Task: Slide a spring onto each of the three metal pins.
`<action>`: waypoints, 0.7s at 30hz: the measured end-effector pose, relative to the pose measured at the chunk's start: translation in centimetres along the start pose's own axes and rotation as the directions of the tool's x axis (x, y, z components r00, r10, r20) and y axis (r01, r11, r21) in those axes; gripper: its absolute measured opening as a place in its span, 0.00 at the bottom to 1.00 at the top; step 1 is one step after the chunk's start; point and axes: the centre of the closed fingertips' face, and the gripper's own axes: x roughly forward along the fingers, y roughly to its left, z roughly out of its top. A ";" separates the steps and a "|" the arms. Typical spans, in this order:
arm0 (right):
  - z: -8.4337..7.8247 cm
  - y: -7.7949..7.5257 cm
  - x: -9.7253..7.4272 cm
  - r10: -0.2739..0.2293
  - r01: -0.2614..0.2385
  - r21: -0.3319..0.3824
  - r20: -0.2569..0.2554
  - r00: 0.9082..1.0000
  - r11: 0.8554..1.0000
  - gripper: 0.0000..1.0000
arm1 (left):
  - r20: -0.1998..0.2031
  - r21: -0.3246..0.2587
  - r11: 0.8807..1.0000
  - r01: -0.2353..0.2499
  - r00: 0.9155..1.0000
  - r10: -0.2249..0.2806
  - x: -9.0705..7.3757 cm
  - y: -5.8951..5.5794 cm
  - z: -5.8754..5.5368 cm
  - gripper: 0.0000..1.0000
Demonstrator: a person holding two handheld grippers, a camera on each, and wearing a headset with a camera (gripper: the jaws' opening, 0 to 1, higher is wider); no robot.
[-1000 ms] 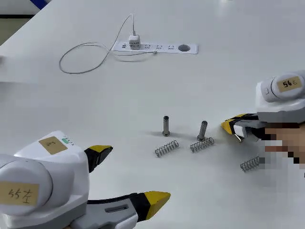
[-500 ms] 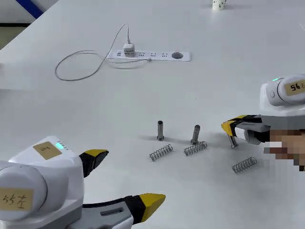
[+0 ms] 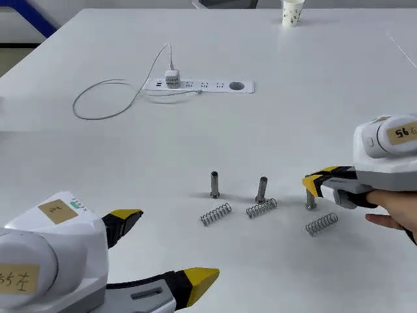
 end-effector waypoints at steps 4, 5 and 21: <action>-0.2 -0.1 -0.4 -0.008 0.008 -0.004 -0.001 1.000 1.000 0.08 | -0.001 0.001 1.000 0.000 1.000 0.000 0.0 -0.1 -0.1 0.79; -0.3 -0.1 -0.4 -0.009 0.009 -0.005 -0.003 1.000 1.000 0.08 | 0.000 0.001 1.000 -0.001 1.000 0.001 0.0 -0.1 -0.1 0.79; -0.5 -0.3 -0.6 -0.029 0.029 -0.009 -0.007 1.000 1.000 0.08 | -0.010 0.015 1.000 -0.005 1.000 0.005 -0.2 0.1 -0.3 0.76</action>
